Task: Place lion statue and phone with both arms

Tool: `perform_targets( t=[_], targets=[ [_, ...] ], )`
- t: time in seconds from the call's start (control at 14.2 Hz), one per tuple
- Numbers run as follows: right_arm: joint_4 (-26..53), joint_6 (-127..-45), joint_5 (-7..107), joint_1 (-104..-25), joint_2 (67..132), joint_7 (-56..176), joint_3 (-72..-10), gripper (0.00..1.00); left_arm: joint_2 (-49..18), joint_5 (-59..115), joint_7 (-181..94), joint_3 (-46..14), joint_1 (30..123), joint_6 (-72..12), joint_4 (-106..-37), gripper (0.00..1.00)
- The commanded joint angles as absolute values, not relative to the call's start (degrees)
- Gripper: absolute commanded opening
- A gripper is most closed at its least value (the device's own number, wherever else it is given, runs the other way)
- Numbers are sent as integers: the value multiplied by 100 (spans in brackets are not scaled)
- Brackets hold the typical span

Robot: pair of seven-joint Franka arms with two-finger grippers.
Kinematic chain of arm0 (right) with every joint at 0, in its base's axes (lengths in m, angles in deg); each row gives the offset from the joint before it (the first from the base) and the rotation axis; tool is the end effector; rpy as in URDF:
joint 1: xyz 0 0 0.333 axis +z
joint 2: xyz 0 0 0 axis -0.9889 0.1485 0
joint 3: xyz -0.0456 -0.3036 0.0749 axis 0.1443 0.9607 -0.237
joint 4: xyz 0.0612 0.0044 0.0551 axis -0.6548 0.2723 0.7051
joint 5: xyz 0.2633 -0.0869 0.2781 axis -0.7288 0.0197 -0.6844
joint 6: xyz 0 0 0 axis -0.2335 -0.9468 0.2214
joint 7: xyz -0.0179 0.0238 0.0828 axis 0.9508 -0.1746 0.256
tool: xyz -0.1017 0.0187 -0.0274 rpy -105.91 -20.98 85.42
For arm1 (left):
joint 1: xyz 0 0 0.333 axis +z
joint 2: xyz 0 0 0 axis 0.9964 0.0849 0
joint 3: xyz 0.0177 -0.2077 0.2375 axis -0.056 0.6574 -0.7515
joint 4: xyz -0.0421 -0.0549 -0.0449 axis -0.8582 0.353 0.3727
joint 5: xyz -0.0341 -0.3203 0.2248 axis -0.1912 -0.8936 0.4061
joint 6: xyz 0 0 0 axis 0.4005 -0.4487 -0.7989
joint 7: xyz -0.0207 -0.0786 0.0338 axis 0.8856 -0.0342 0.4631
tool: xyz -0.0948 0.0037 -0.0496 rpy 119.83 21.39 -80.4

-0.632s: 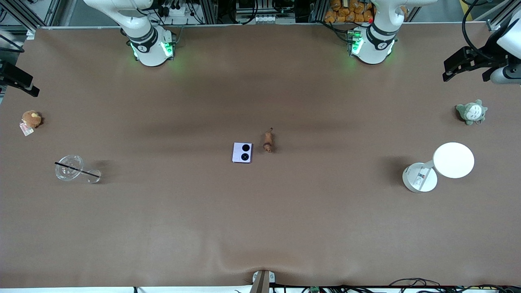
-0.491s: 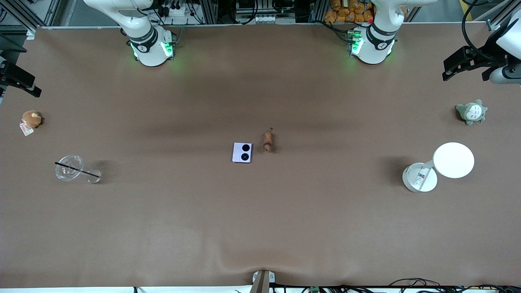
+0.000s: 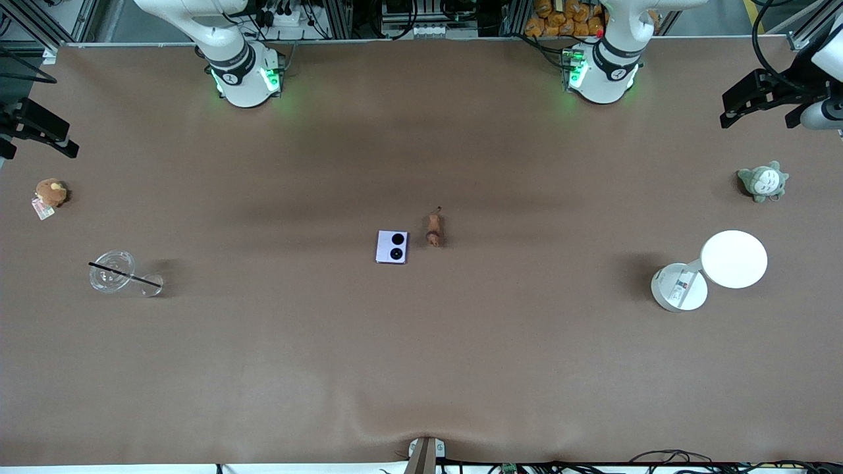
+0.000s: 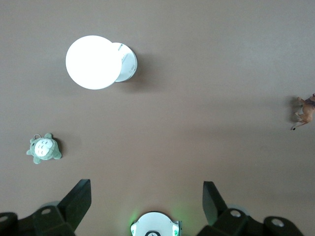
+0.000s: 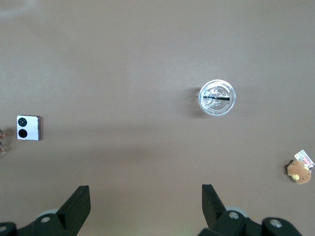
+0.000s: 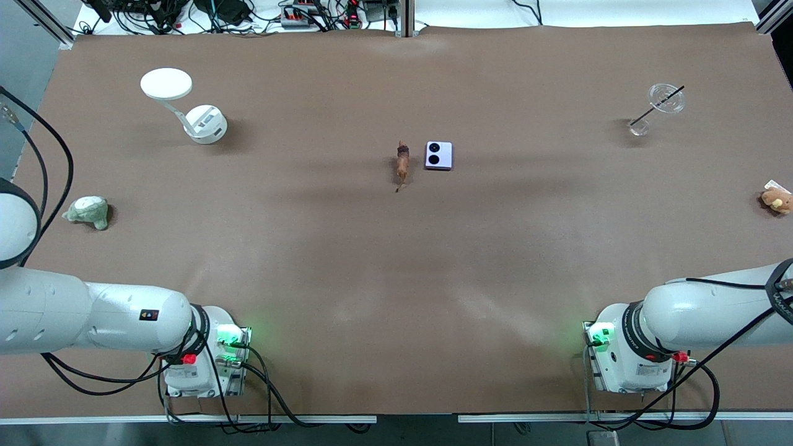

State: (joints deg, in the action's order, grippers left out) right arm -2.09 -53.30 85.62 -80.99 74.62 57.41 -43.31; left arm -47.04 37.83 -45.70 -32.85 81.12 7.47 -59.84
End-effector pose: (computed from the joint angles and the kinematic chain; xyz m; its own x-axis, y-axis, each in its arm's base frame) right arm 0.5306 -0.0231 0.6814 0.9999 -0.0031 0.0146 -0.0028 -0.9997 -0.0260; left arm 0.5006 -0.0476 0.6787 0.9989 -0.0195 -0.0422 -0.0204 -0.9995 -0.0223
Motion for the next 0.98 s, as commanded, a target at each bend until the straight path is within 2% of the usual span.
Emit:
perform_targets(
  t=[0.0, 0.56, 0.91],
  targets=[
    [-303, -5221, 8522, -8102, 7480, 5756, -4293, 100, -4682, 3706, -4644, -3273, 8153, 904, -5888, 100],
    [-294, -4966, 8513, -7962, 7489, 5695, -4302, 100, -4664, 3706, -4574, -3264, 8144, 948, -5950, 100],
    [-294, -5238, 8522, -7996, 7515, 5704, -4267, 100, -4576, 3706, -4548, -3255, 8118, 895, -5906, 100]
  ],
)
